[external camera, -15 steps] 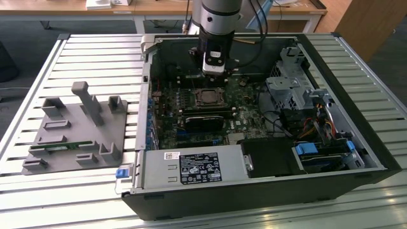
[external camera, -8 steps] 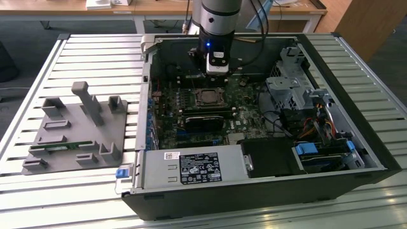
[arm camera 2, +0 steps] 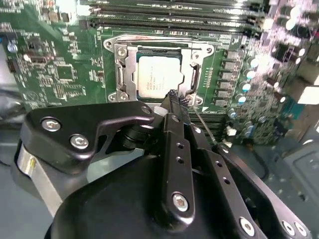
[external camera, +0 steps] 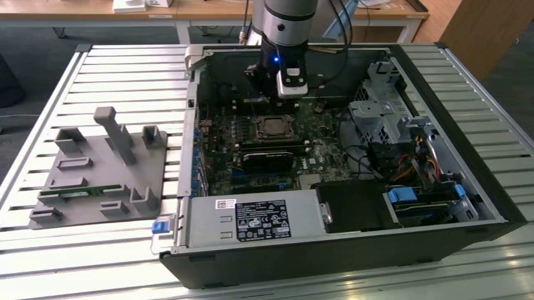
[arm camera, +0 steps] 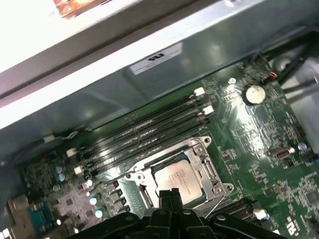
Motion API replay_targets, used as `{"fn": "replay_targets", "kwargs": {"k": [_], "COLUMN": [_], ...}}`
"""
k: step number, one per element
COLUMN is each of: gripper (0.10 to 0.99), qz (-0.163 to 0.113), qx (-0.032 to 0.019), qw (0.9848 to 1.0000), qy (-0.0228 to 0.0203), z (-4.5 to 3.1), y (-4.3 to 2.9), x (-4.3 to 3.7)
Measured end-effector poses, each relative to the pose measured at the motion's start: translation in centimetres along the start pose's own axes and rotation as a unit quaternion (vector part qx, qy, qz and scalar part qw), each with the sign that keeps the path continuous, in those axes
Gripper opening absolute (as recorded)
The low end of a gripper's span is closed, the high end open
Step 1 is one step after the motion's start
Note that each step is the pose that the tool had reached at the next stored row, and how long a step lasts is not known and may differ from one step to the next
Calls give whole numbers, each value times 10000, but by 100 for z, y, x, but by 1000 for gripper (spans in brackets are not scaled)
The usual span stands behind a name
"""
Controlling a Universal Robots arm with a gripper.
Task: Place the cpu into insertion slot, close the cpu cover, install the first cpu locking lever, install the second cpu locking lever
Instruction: 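Install the first cpu locking lever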
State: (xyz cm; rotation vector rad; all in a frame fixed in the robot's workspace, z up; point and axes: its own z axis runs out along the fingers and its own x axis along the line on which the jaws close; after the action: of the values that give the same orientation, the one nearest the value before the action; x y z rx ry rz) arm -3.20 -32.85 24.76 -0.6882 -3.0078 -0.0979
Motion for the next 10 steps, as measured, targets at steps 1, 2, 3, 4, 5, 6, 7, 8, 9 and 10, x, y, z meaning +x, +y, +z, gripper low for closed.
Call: {"fn": "replay_targets", "kwargs": {"k": [1, 2, 3, 4, 5, 6, 7, 8, 9, 10], "gripper": [106, 106, 106, 106, 106, 106, 106, 106, 106, 106], "qz": [-98, -187, -273, -349, -415, -468, -512, -560, -603, -648], "qx": [7, 12, 16, 18, 18, 14, 8, 0, -7, -12], "qw": [10000, 9998, 9996, 9994, 9991, 9989, 9987, 9984, 9981, 9979], "qy": [5, 8, 8, 6, -1, -15, -35, -56, -77, -92], "z": [0, 0, 1, 0, 0, 1, 1, 1, 1, 1], "y": [0, 0, 0, 0, 0, 0, 0, 0, 0, 0], "x": [0, 0, 0, 0, 0, 0, 0, 0, 0, 0]}}
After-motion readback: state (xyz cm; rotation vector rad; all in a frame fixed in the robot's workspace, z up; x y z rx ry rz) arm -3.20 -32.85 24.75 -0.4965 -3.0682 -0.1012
